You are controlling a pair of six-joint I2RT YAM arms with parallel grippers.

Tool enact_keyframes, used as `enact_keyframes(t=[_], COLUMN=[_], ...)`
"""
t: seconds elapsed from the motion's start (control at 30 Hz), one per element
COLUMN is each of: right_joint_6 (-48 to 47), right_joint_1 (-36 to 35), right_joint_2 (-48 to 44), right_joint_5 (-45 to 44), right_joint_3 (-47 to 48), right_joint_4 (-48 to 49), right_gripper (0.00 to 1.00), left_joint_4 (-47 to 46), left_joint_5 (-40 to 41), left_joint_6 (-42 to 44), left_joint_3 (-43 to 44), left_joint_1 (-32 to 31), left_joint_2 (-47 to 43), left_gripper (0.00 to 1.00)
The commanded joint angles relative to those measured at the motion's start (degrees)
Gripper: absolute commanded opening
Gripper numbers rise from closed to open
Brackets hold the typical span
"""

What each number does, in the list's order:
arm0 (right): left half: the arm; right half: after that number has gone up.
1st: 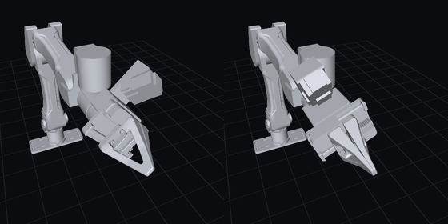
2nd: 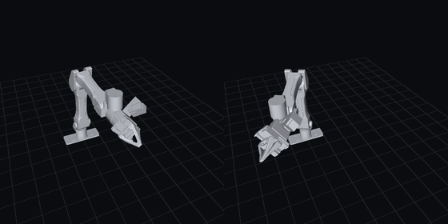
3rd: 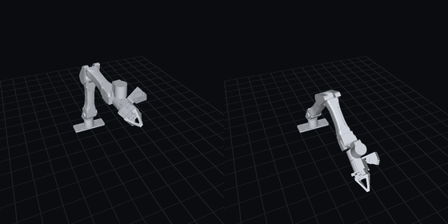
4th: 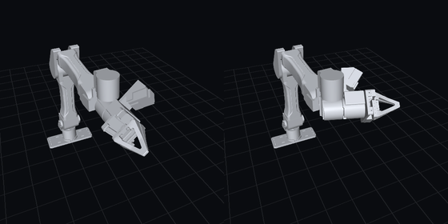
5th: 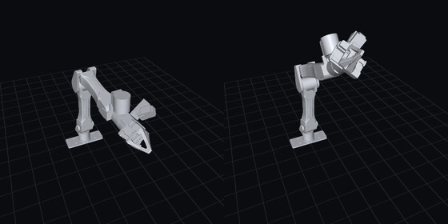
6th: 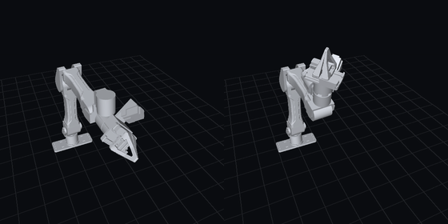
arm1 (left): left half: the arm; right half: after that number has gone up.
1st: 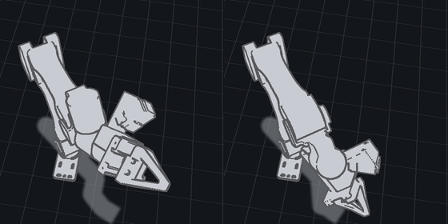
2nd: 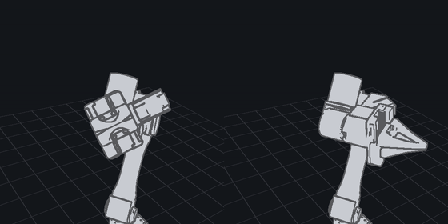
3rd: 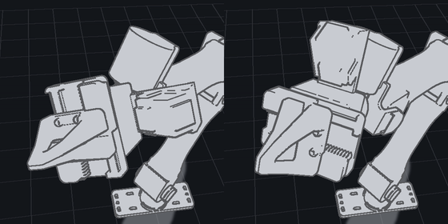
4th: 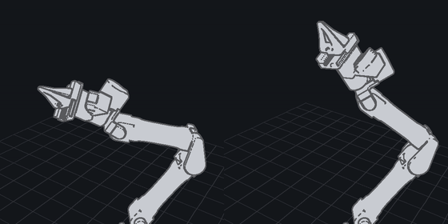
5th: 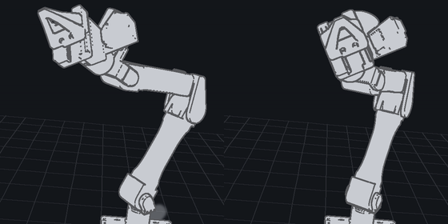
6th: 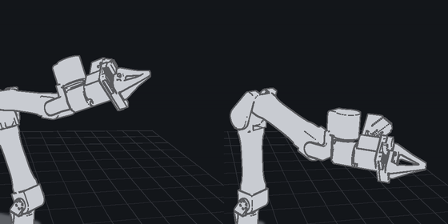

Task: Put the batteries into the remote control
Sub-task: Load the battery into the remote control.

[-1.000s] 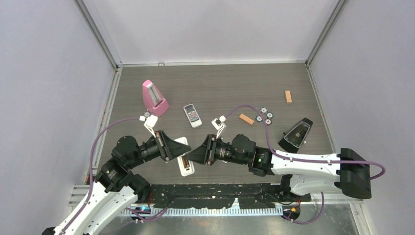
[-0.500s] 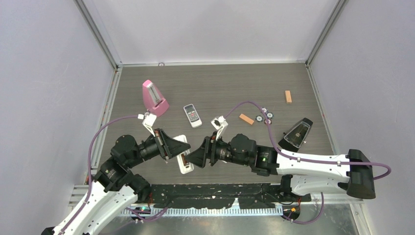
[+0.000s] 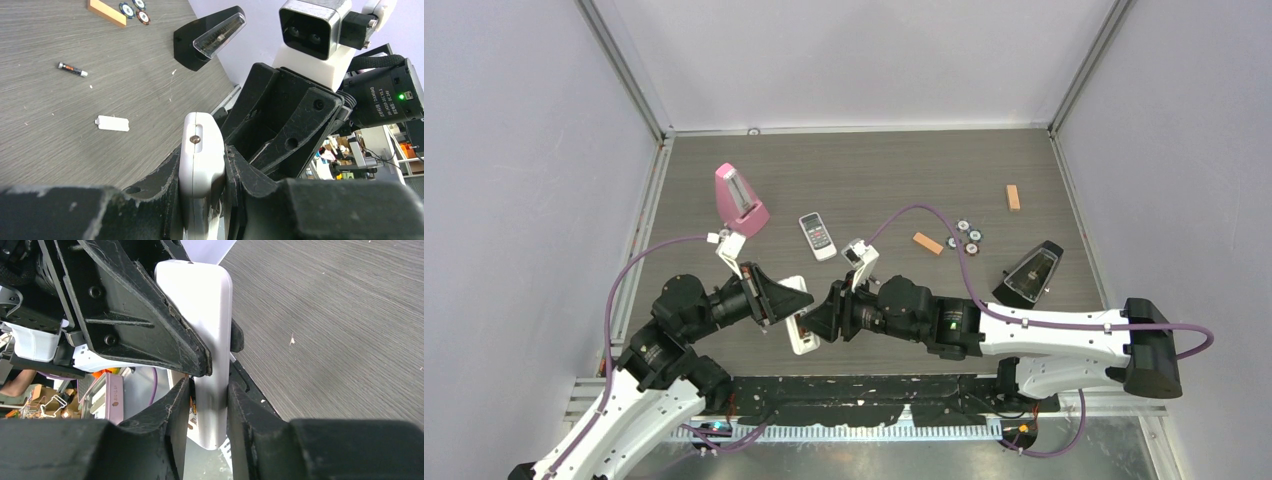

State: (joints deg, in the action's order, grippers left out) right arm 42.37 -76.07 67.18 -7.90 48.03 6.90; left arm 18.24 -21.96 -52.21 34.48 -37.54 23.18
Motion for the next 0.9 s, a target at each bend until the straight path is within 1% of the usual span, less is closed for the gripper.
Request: enact_keyframes(t=[0.0,0.07,0.13,0.23,0.3,0.33,0.37,0.4,0.47,0.63,0.87], right_joint_6=[-1.5,-1.9,-2.4,-2.7,-2.6,-2.4,-2.3,-2.0,-2.1,-5.2,-5.5], right_joint_1=[0.0,-0.1,-0.1,0.0,0.0,0.0,-0.1,0.0,0.0,0.0,0.0], right_joint_2=[0.0,0.0,-0.2,-0.5,-0.9,-1.2,-1.5,-2.1,-3.0,-3.5,-3.8], right_joint_5=[-3.3,-3.2,-3.0,-3.1,-3.1,-3.0,-2.8,-2.2,-1.1,3.9,12.5], right_joint_3=[1.2,1.1,0.9,0.7,0.7,0.7,0.7,0.5,0.2,-1.7,-5.2], right_joint_4=[-1.5,-1.7,-1.8,-1.7,-1.4,-1.2,-0.6,-0.2,1.5,6.4,15.9], right_gripper=[0.31,0.25,0.22,0.22,0.3,0.4,0.45,0.54,0.61,0.64,0.66], left_joint_4=[-2.8,-2.8,-2.8,-2.8,-2.7,-2.7,-2.8,-2.8,-3.1,-6.9,-14.7], left_joint_5=[-1.0,-0.9,-0.9,-0.9,-0.9,-0.9,-0.9,-1.0,-1.3,-5.0,-11.7], left_joint_6=[0.4,0.4,0.5,0.7,0.8,0.9,1.0,1.1,1.5,2.3,0.4], left_joint_3=[2.5,2.5,2.6,2.5,2.5,2.6,2.5,2.4,2.3,1.5,0.0], left_joint_1=[-0.1,-0.1,-0.1,-0.1,-0.1,-0.1,-0.1,-0.2,-0.1,-0.1,-0.1], left_joint_2=[-0.2,-0.3,-0.2,-0.3,-0.2,-0.3,-0.4,-0.4,-0.7,-1.3,-1.2], left_gripper=[0.0,0.0,0.0,0.0,0.0,0.0,0.0,0.0,0.0,0.0,0.0])
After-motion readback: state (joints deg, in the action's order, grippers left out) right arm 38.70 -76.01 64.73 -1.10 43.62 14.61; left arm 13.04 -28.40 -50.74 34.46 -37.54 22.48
